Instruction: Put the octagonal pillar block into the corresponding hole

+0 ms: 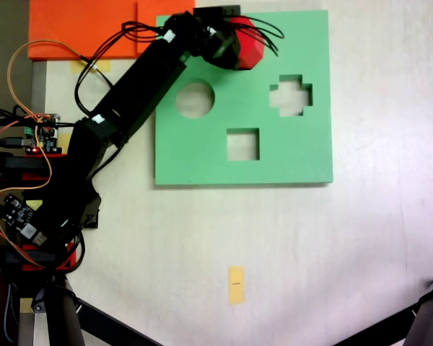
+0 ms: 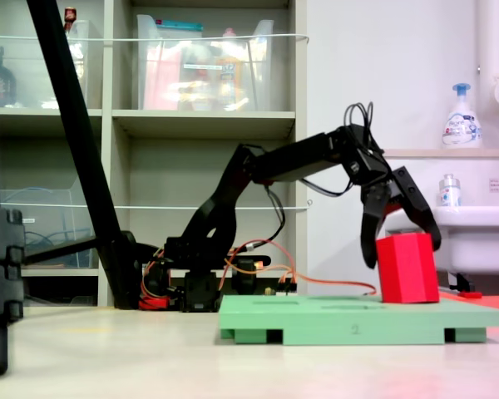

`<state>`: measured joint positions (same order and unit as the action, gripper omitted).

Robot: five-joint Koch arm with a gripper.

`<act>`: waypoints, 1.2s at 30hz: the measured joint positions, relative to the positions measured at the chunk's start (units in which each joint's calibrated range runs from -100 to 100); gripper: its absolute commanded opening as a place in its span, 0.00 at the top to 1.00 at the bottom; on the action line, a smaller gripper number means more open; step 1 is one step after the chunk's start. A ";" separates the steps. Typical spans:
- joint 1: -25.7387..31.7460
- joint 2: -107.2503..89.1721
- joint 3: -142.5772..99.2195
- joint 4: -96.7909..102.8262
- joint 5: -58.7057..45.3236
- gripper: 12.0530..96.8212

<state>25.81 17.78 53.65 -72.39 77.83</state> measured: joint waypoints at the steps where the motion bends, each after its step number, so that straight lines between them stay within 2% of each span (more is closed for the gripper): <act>1: 0.10 -0.82 -0.10 -0.69 0.00 0.75; 17: 1.27 -8.62 -0.10 -6.07 0.00 0.75; 36: -0.05 3.56 7.15 -5.68 -8.25 0.72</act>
<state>25.76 21.34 60.80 -78.07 69.57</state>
